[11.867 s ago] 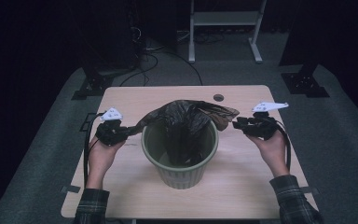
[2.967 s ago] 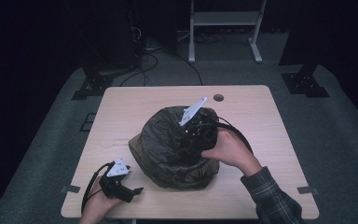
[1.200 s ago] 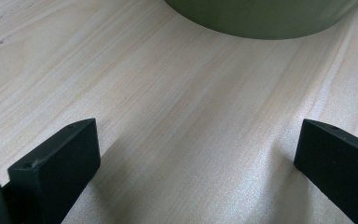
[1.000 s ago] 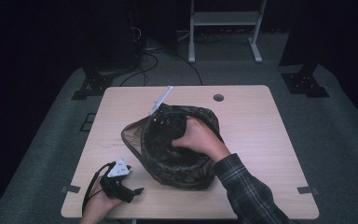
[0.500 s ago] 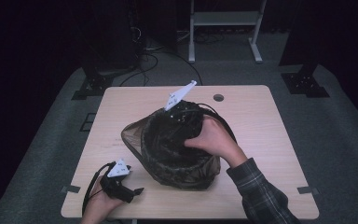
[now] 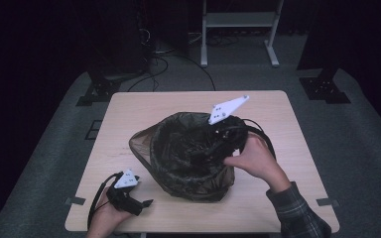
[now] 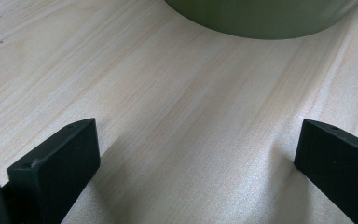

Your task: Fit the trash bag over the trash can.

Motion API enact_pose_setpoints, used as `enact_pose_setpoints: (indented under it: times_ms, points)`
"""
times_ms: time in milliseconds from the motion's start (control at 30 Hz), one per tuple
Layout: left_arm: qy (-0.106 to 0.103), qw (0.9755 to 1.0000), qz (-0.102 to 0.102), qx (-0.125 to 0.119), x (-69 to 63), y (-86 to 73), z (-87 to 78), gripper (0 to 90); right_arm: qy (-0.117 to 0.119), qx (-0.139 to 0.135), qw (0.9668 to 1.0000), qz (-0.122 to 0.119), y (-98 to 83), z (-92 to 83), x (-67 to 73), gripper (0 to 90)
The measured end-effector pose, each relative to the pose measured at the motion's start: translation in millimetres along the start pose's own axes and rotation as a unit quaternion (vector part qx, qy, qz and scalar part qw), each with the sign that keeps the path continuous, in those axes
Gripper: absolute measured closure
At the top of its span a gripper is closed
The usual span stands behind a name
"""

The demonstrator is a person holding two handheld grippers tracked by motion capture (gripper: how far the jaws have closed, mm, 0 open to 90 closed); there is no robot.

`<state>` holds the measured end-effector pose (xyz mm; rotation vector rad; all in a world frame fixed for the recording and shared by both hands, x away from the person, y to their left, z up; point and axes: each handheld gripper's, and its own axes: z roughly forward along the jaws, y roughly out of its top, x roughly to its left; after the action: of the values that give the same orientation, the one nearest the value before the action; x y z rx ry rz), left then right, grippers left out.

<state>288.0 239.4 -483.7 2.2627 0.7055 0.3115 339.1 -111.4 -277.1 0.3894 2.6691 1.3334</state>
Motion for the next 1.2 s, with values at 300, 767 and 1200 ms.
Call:
enact_pose_setpoints:
  times_ms: [300,767,1200]
  points:
    - [-0.001,1.0000,0.001,0.000,0.3,-0.1,-0.1,0.0,-0.019,-0.022,0.9995,0.012,-36.1,-32.4,7.1,10.9]
    - [-0.002,1.0000,0.001,0.001,0.3,0.0,-0.3,0.0,-0.040,-0.043,0.9973,0.044,-101.2,-50.5,16.9,10.9]
    - [-0.002,1.0000,0.002,0.000,0.5,-0.1,-0.2,0.0,-0.056,-0.057,0.9939,0.077,-165.6,-37.0,18.9,10.9]
